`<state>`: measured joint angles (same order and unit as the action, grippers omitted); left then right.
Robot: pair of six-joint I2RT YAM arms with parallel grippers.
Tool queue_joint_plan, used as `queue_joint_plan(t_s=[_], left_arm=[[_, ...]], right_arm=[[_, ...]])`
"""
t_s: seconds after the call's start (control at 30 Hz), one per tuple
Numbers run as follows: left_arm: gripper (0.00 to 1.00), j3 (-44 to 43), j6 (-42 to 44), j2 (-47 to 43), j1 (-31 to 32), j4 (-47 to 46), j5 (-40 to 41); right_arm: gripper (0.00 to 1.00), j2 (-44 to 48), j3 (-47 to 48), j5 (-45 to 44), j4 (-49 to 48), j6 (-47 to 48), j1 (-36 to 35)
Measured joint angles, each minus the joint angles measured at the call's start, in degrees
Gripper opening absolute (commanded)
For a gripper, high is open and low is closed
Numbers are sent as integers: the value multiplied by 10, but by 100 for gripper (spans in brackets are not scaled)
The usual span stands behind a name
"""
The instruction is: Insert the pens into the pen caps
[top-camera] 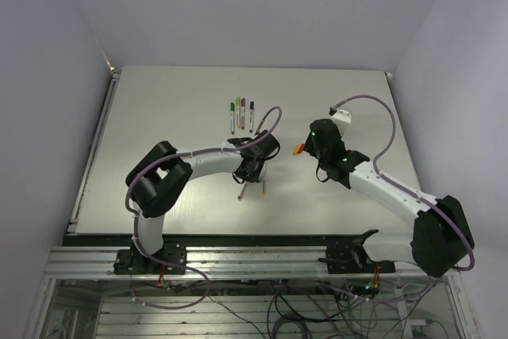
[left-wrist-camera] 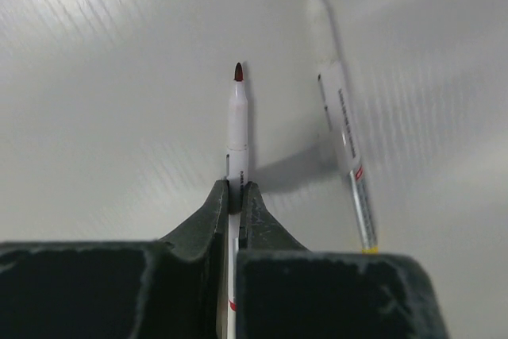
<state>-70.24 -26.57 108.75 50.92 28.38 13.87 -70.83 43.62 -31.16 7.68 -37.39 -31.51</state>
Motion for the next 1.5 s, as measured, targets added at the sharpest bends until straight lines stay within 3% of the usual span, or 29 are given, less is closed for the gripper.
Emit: queue_joint_plan(t_s=[0.23,0.43,0.7,1.0,1.5], left_arm=[[7,2,-9,-33,-25,40,-17],[7,35,-23,-114,-68,18,-47],[7,61,-24,-135,-71,-3,-58],[7,73,-30,-135,-71,-13,-66],[7,73,-30,-122,-71,-14,-76]], right_arm=[[44,-95,43,7,27,-1,11],[32,-181,93,44,38,-1,47],[33,-268,148,83,41,0,70],[35,-300,162,102,40,3,70],[31,-344,175,102,47,3,70]])
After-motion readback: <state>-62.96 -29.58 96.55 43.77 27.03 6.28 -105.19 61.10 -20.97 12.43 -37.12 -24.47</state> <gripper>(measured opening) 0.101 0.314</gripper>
